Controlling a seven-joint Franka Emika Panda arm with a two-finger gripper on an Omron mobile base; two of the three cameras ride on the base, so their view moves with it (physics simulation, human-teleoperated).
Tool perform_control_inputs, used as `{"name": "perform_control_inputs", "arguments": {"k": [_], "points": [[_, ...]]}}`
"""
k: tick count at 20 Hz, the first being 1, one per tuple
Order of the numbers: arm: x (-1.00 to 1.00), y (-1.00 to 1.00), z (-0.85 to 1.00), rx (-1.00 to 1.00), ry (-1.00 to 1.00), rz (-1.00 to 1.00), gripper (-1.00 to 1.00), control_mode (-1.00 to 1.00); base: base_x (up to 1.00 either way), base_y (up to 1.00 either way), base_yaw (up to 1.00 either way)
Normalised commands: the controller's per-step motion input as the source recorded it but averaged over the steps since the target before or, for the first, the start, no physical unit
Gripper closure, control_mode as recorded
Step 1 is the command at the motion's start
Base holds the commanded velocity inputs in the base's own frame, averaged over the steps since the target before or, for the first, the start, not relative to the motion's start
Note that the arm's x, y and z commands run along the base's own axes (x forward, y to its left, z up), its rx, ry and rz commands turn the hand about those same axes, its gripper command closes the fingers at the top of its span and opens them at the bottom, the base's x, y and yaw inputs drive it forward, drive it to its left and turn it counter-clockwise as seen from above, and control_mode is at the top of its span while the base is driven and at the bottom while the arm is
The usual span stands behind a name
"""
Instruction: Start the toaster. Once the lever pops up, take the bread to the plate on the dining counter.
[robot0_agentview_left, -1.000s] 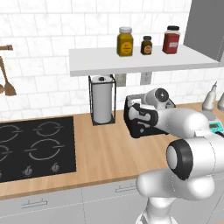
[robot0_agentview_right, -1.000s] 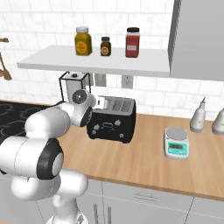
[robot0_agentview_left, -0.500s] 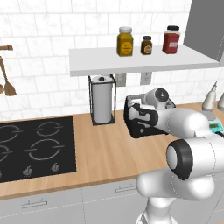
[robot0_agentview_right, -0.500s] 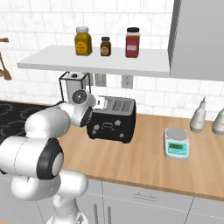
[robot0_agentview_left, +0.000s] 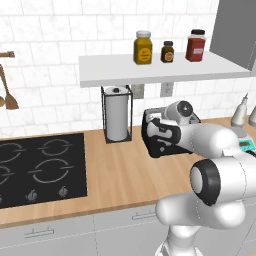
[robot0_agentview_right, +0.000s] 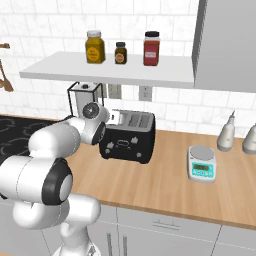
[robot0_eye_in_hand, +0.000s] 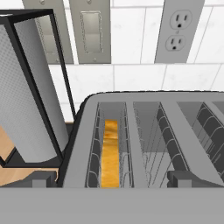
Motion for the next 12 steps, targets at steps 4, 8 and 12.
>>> {"name": "perform_control_inputs", "arguments": {"k": [4, 8, 12], "points": [[0.00, 0.00, 0.00, 0.00, 0.00, 0.00, -1.00, -1.00, 0.00, 0.00, 0.00], [0.00, 0.00, 0.00, 0.00, 0.00, 0.00, -1.00, -1.00, 0.00, 0.00, 0.00], [0.00, 0.00, 0.00, 0.00, 0.00, 0.00, -1.00, -1.00, 0.00, 0.00, 0.00]]}}
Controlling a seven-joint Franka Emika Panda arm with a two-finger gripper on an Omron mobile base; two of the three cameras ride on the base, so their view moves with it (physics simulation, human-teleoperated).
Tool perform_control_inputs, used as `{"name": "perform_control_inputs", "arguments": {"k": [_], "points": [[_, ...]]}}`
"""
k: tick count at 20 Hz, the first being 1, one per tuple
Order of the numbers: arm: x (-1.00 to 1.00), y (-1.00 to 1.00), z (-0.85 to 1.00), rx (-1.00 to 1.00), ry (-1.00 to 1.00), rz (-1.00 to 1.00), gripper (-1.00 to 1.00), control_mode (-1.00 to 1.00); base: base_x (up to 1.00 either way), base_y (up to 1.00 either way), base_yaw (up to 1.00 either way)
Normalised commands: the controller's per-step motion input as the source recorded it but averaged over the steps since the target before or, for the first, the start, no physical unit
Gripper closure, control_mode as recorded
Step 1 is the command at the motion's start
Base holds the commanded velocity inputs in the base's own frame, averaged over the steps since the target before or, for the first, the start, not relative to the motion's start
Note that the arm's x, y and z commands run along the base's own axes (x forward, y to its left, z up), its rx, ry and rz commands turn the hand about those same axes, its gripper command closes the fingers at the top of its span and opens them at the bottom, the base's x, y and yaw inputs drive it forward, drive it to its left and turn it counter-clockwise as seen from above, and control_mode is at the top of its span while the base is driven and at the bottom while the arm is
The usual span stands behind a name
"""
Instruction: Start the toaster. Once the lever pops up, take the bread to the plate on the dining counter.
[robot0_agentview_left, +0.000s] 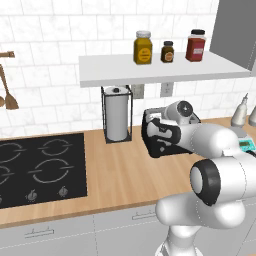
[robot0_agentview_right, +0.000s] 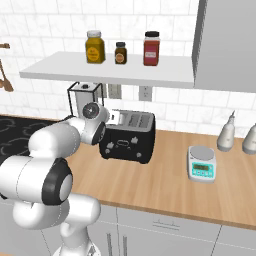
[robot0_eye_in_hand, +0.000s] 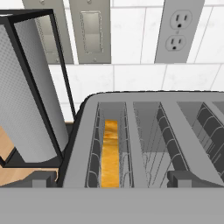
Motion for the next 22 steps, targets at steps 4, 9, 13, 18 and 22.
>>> {"name": "perform_control_inputs", "arguments": {"k": [4, 9, 13, 18, 22], "points": [[0.00, 0.00, 0.00, 0.00, 0.00, 0.00, -1.00, -1.00, 0.00, 0.00, 0.00], [0.00, 0.00, 0.00, 0.00, 0.00, 0.00, -1.00, -1.00, 0.00, 0.00, 0.00], [0.00, 0.00, 0.00, 0.00, 0.00, 0.00, -1.00, -1.00, 0.00, 0.00, 0.00], [0.00, 0.00, 0.00, 0.00, 0.00, 0.00, -1.00, -1.00, 0.00, 0.00, 0.00], [0.00, 0.00, 0.00, 0.00, 0.00, 0.00, -1.00, -1.00, 0.00, 0.00, 0.00]]}}
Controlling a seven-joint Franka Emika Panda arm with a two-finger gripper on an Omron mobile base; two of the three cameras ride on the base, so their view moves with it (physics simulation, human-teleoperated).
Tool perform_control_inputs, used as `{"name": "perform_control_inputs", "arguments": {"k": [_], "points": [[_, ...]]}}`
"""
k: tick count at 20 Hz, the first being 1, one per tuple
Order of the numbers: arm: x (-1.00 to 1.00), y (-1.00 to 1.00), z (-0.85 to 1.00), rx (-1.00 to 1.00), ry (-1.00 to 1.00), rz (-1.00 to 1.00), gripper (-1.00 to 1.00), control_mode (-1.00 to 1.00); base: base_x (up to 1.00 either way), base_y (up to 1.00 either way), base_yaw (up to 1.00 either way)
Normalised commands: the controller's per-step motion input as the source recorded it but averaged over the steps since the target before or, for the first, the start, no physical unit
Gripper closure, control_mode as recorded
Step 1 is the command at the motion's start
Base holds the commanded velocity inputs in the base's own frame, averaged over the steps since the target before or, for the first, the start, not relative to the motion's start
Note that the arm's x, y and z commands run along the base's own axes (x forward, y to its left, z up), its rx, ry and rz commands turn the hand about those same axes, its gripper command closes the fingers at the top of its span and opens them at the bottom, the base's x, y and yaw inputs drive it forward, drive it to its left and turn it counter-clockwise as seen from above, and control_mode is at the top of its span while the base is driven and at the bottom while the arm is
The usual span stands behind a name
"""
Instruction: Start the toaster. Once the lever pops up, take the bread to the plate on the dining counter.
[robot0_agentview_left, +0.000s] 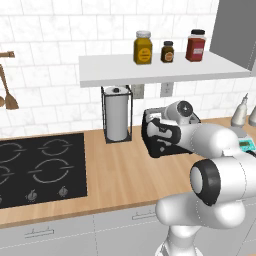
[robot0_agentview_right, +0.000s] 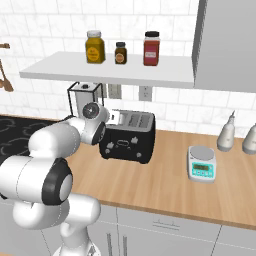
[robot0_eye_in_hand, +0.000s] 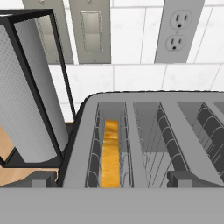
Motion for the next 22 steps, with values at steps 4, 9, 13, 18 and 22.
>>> {"name": "perform_control_inputs", "arguments": {"k": [4, 9, 13, 18, 22], "points": [[0.00, 0.00, 0.00, 0.00, 0.00, 0.00, -1.00, -1.00, 0.00, 0.00, 0.00], [0.00, 0.00, 0.00, 0.00, 0.00, 0.00, -1.00, -1.00, 0.00, 0.00, 0.00], [0.00, 0.00, 0.00, 0.00, 0.00, 0.00, -1.00, -1.00, 0.00, 0.00, 0.00], [0.00, 0.00, 0.00, 0.00, 0.00, 0.00, -1.00, -1.00, 0.00, 0.00, 0.00], [0.00, 0.00, 0.00, 0.00, 0.00, 0.00, -1.00, -1.00, 0.00, 0.00, 0.00]]}}
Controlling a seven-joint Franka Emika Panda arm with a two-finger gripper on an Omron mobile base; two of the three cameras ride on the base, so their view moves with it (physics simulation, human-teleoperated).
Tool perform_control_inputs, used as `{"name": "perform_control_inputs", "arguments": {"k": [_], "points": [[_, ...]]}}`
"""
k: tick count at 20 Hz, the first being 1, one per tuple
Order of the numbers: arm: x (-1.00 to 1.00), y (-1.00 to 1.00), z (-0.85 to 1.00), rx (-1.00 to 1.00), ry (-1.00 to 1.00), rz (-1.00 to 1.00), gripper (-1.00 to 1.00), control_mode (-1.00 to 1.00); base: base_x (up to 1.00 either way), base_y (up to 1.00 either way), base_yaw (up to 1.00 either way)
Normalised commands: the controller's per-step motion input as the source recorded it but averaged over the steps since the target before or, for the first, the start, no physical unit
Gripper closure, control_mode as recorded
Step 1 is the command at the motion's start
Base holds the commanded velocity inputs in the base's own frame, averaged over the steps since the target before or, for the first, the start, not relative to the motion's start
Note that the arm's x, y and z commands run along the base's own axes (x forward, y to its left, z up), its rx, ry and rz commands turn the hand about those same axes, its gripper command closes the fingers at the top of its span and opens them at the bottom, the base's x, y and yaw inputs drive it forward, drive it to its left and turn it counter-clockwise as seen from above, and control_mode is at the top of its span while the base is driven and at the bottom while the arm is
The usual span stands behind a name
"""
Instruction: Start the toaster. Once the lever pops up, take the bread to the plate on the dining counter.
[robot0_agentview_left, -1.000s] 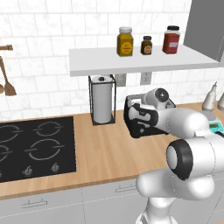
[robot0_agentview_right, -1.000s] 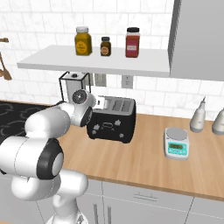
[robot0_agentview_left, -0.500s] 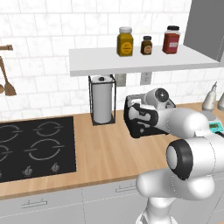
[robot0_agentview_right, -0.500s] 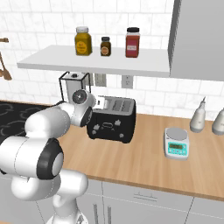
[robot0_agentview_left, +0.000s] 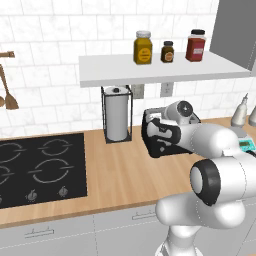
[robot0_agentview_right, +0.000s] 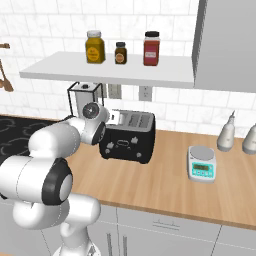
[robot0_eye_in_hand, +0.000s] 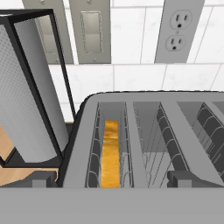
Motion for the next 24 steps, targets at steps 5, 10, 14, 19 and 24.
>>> {"name": "perform_control_inputs", "arguments": {"k": [5, 10, 14, 19, 24], "points": [[0.00, 0.00, 0.00, 0.00, 0.00, 0.00, -1.00, -1.00, 0.00, 0.00, 0.00], [0.00, 0.00, 0.00, 0.00, 0.00, 0.00, -1.00, -1.00, 0.00, 0.00, 0.00], [0.00, 0.00, 0.00, 0.00, 0.00, 0.00, -1.00, -1.00, 0.00, 0.00, 0.00], [0.00, 0.00, 0.00, 0.00, 0.00, 0.00, -1.00, -1.00, 0.00, 0.00, 0.00], [0.00, 0.00, 0.00, 0.00, 0.00, 0.00, -1.00, -1.00, 0.00, 0.00, 0.00]]}}
